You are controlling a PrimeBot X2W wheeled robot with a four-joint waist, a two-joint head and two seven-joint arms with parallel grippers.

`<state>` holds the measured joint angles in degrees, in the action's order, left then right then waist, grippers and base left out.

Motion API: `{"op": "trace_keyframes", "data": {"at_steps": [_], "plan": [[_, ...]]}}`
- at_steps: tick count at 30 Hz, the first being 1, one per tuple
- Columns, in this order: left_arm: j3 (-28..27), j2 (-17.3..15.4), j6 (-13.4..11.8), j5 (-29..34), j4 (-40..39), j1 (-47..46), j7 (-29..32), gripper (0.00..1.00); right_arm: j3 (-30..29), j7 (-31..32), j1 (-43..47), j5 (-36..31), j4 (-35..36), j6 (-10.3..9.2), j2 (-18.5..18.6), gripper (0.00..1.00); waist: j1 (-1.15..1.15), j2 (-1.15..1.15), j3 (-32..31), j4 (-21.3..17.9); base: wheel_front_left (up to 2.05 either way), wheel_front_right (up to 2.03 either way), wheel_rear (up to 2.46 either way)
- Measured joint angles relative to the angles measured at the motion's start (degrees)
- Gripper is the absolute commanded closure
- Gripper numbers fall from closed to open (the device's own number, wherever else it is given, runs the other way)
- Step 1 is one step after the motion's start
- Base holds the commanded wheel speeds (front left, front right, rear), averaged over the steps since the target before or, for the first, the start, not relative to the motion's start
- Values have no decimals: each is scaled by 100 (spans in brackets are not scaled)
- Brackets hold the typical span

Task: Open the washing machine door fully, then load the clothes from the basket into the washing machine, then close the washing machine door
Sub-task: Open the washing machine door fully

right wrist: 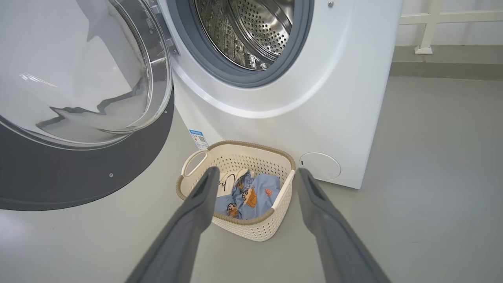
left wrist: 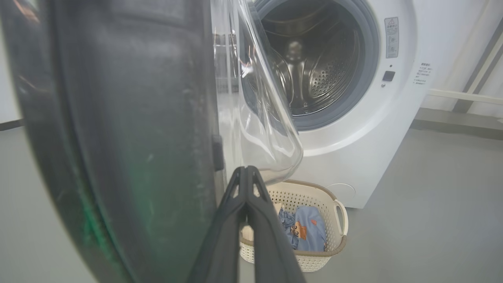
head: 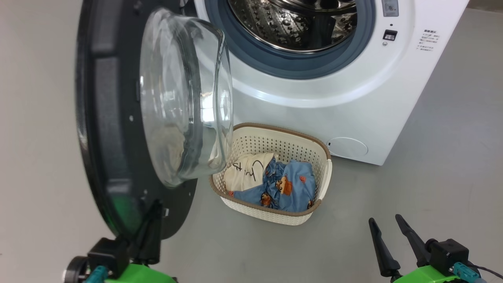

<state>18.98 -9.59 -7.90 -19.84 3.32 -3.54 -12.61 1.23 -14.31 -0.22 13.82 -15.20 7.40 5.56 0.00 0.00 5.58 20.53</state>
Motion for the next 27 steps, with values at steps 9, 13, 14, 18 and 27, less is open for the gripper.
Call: {"op": "trace_keyframes", "data": {"at_steps": [9,13,14,18,27], "plan": [[-547,-175,-100,-246,303,-55,-76,100,219,0,-191,-3,149,0,143,0,0,0,204,66,0,0,0],[-883,-220,-157,-394,524,-208,-110,100,453,0,-407,-12,163,0,213,0,0,0,330,71,0,0,0],[-957,-232,-172,-404,571,-247,-111,100,511,0,-468,-12,164,0,223,0,0,0,361,72,0,0,0],[-1200,-234,-193,-515,712,-380,-153,100,705,0,-690,-13,167,0,294,0,0,0,483,89,0,0,0],[-1570,46,-181,-557,859,-664,-160,100,1003,10,-821,-64,234,0,381,0,0,0,614,365,0,0,0]]}}
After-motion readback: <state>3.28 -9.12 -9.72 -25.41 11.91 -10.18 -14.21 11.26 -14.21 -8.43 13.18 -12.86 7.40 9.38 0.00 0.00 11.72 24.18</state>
